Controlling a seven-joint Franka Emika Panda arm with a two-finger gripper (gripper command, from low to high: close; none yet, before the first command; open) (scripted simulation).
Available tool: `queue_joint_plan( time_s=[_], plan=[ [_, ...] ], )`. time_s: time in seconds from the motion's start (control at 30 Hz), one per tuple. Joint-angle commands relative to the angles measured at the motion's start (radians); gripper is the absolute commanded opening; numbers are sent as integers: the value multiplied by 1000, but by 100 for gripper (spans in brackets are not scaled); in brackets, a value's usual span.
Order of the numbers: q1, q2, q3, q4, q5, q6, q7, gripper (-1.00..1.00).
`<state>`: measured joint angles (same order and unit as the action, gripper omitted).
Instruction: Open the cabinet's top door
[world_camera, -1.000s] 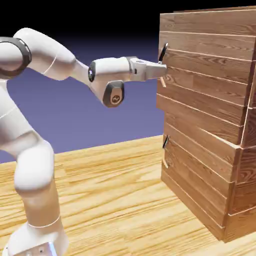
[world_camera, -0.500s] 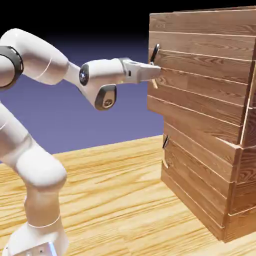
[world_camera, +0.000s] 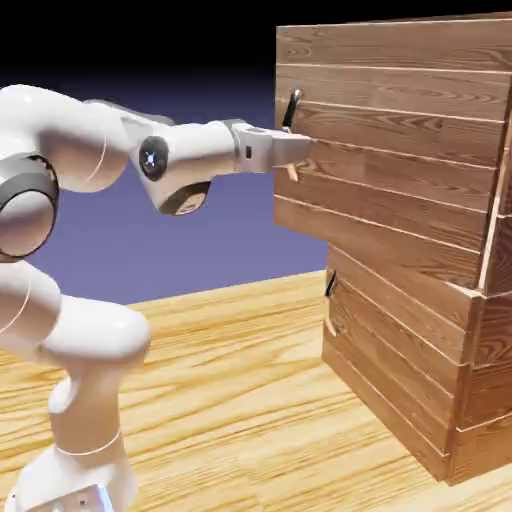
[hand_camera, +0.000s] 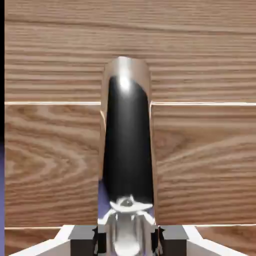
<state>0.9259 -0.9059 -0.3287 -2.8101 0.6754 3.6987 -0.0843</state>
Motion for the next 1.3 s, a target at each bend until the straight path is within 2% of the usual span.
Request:
queue_joint_plan(
  time_s=[0.0, 0.33, 0.67, 0.97, 1.27],
  plan=[
    [-9, -36, 3, -16, 1, -27, -13, -100],
    [-180, -391, 8, -130, -3, -410, -107, -100],
    [-379, -648, -103, -149, -70, -845, -154, -100],
    [-507, -772, -295, -74, -175, -1237, -187, -100],
    [-512, -804, -502, 118, -290, -1628, -209, -100]
  ],
)
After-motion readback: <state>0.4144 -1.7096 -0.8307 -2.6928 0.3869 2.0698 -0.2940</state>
